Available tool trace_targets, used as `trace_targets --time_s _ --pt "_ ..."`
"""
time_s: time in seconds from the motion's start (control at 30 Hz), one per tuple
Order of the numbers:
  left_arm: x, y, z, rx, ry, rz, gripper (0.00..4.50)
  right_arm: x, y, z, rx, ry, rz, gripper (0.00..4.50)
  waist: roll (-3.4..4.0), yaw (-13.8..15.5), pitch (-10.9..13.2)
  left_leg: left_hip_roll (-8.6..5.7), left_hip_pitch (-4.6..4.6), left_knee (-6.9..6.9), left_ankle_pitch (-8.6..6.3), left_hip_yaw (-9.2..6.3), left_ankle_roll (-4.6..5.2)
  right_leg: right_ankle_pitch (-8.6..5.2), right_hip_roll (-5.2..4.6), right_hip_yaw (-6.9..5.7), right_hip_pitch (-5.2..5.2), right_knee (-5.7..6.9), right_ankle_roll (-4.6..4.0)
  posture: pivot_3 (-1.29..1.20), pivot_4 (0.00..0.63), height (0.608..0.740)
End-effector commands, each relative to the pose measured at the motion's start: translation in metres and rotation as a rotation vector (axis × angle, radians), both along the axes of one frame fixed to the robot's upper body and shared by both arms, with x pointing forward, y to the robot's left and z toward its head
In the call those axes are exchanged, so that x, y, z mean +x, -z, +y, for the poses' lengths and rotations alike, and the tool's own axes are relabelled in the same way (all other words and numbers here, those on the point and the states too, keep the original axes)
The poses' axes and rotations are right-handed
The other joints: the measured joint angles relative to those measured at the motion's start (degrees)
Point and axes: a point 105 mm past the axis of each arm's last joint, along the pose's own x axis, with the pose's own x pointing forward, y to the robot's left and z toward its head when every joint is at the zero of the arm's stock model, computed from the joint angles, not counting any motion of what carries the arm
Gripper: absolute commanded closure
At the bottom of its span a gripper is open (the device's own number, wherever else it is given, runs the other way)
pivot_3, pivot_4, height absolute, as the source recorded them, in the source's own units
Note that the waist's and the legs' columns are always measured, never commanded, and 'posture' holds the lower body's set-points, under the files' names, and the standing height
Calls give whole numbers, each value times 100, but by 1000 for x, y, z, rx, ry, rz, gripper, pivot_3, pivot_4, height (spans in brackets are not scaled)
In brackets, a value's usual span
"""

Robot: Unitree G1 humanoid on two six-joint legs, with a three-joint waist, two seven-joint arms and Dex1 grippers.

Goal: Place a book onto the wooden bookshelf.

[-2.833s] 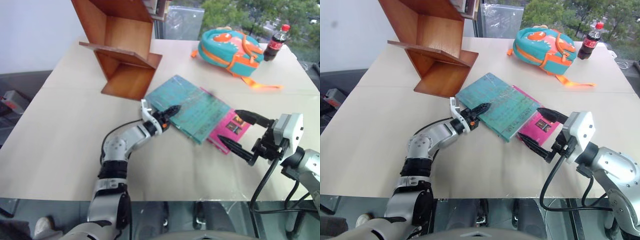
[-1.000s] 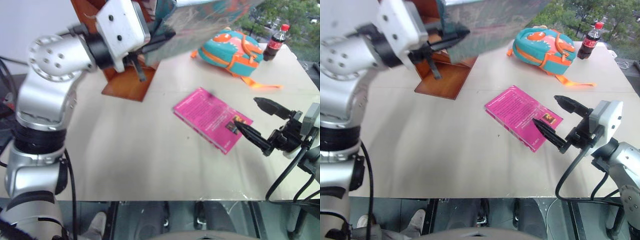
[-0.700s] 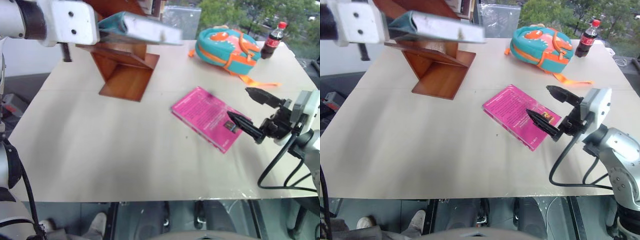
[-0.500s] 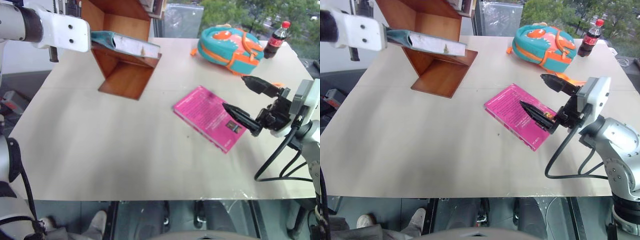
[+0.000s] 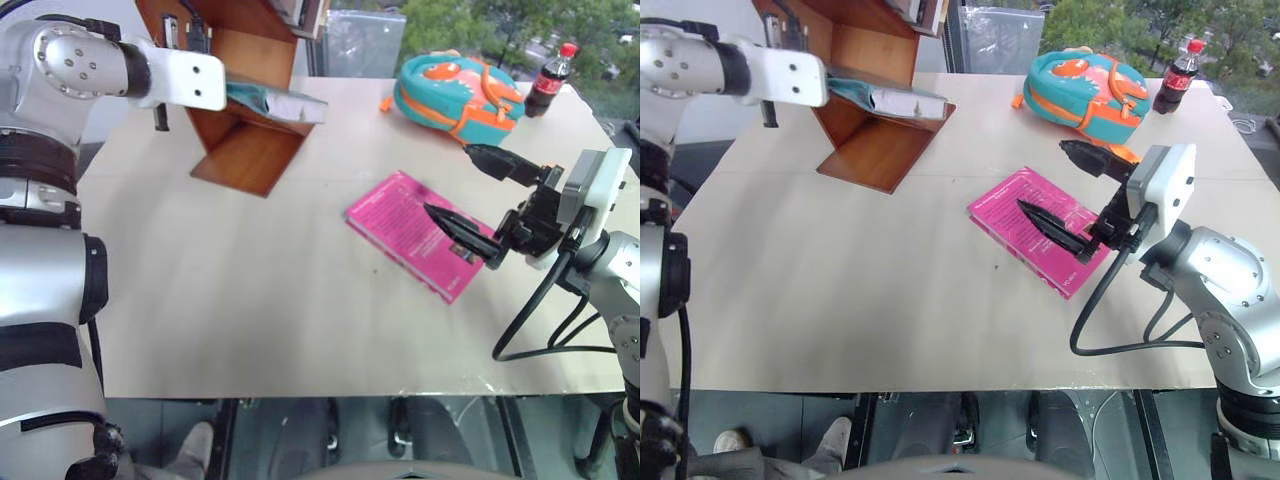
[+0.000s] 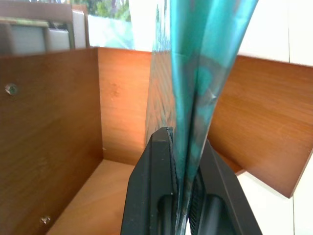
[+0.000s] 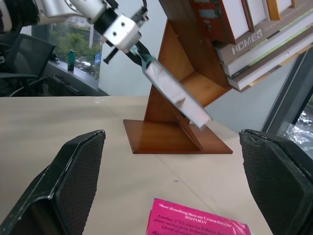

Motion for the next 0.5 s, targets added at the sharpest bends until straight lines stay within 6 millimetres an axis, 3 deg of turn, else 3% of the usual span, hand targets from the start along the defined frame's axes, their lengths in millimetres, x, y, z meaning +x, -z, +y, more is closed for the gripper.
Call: trace_targets --time_s 0.03,0.2,0.37,0.5 --pt "1 0 16 -53 -82 30 3633 -6 -12 3 -12 -20 -52 0 0 -16 0 1 0 3 0 1 1 0 0 1 0 4 0 0 150 740" --pt "-18 -11 23 -138 -13 33 1651 -6 -10 0 -22 -25 -44 0 -2 -74 2 7 -9 7 -1 11 1 0 2 12 -20 18 -1 0 150 740" --pt "-62 -33 37 -353 66 9 1651 -3 -9 0 -28 -54 -30 0 -23 -233 18 7 -11 4 -2 37 2 10 2 43 -47 41 -21 0 150 740" --pt "-94 -34 32 -498 94 49 1651 1 -8 0 -35 -69 -23 0 -30 -207 23 6 -10 5 -3 34 3 6 -5 41 -44 40 -12 0 150 740"
